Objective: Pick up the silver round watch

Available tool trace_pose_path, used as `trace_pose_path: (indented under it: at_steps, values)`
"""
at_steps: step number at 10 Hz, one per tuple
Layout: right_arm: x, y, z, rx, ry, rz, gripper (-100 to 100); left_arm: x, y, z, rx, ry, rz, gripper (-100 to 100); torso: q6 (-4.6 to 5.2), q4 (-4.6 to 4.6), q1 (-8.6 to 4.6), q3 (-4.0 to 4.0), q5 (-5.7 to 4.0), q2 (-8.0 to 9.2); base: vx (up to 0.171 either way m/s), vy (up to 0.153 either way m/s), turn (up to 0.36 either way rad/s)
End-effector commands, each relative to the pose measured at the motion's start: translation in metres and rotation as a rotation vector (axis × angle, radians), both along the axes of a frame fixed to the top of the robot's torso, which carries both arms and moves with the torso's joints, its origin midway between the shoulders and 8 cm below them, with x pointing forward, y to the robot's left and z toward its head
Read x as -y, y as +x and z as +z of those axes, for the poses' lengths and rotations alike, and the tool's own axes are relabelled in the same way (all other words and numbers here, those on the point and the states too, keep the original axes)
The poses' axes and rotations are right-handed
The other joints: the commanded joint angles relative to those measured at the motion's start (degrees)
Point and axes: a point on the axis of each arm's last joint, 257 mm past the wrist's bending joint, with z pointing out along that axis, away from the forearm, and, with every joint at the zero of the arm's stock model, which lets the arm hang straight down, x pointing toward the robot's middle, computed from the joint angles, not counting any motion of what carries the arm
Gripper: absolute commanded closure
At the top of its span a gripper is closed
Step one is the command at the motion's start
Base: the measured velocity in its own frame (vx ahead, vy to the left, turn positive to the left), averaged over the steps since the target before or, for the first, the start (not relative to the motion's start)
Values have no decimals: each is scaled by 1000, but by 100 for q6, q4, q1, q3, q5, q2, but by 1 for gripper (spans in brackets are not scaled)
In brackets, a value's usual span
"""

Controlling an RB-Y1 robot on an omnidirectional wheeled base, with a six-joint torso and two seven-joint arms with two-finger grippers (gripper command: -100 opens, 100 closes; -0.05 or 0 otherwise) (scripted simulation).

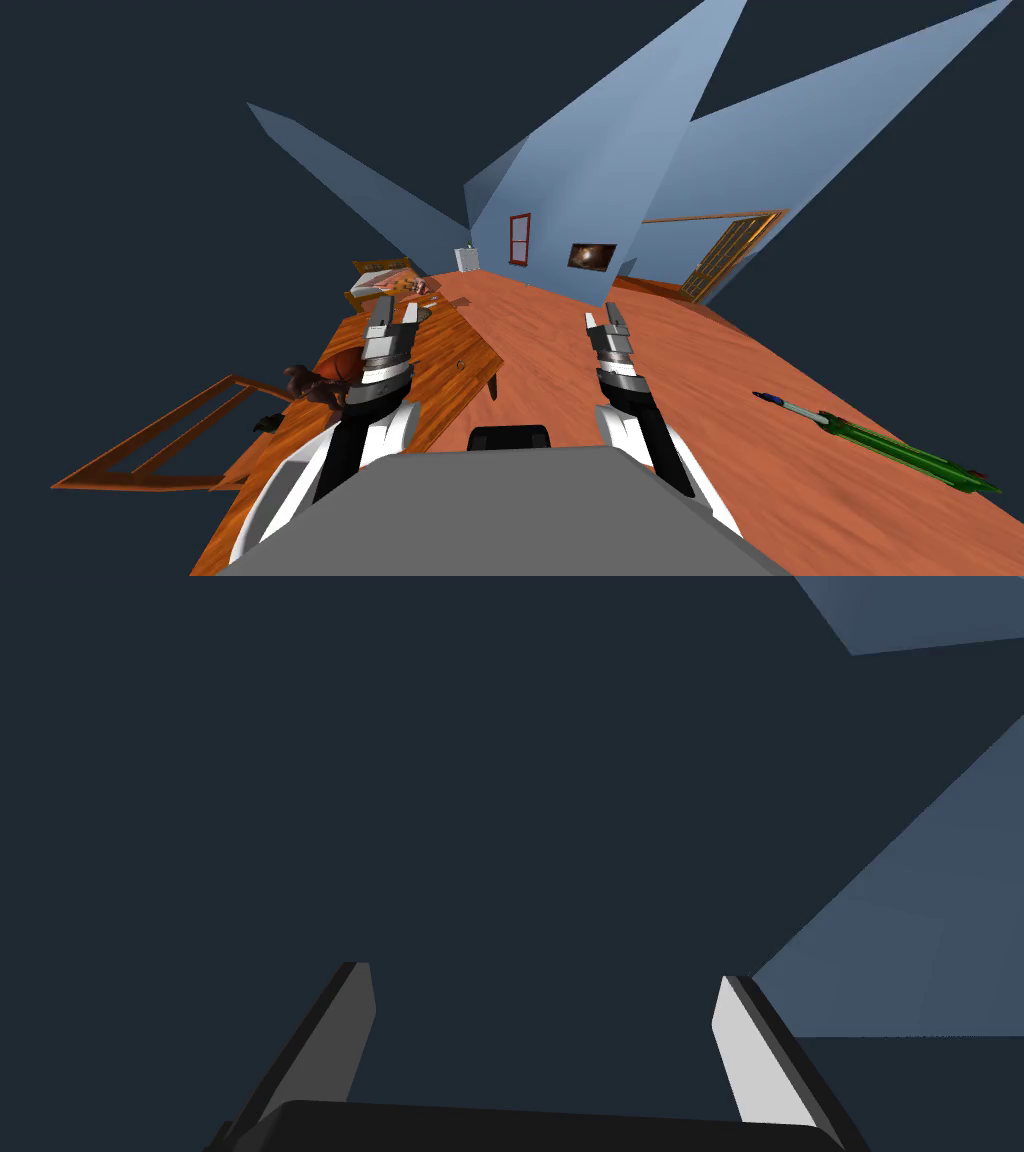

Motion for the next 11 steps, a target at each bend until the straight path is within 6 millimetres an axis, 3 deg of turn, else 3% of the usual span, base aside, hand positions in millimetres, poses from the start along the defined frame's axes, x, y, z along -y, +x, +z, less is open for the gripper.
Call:
trace_pose_path:
  at_steps: [1, 4, 5, 8, 9, 11]
  values:
    - [0, 0, 0, 0, 0, 0, 0, -1, 9, -10, -35, 6, -11, -100, 0, 0, 0, 0, 0, 0, -45, -29, -82]
    - [0, 0, 0, 0, 0, 0, 0, -7, 38, -49, -159, 3, -34, -100, 1, 7, -19, 19, -4, 34, -84, -51, -141]
    - [0, 0, 0, 0, 0, 0, 0, -7, 38, -49, -159, 3, -34, -100, 2, 6, -14, 15, -3, 25, -23, -15, -39]
    - [0, 0, 0, 0, 0, 0, 0, -17, 66, -94, -294, -14, -46, -100, 2, 2, 1, 4, 0, 8, -18, -5, -152]
    - [0, 0, 0, 0, 0, 0, 0, -18, 67, -97, -300, -16, -46, -100, 1, 2, 3, 5, 0, 8, -19, -3, -33]
    - [0, 0, 0, 0, 0, 0, 0, -27, 85, -133, -405, -32, -49, -100, 1, 2, 1, 4, 0, 7, -23, -11, -162]
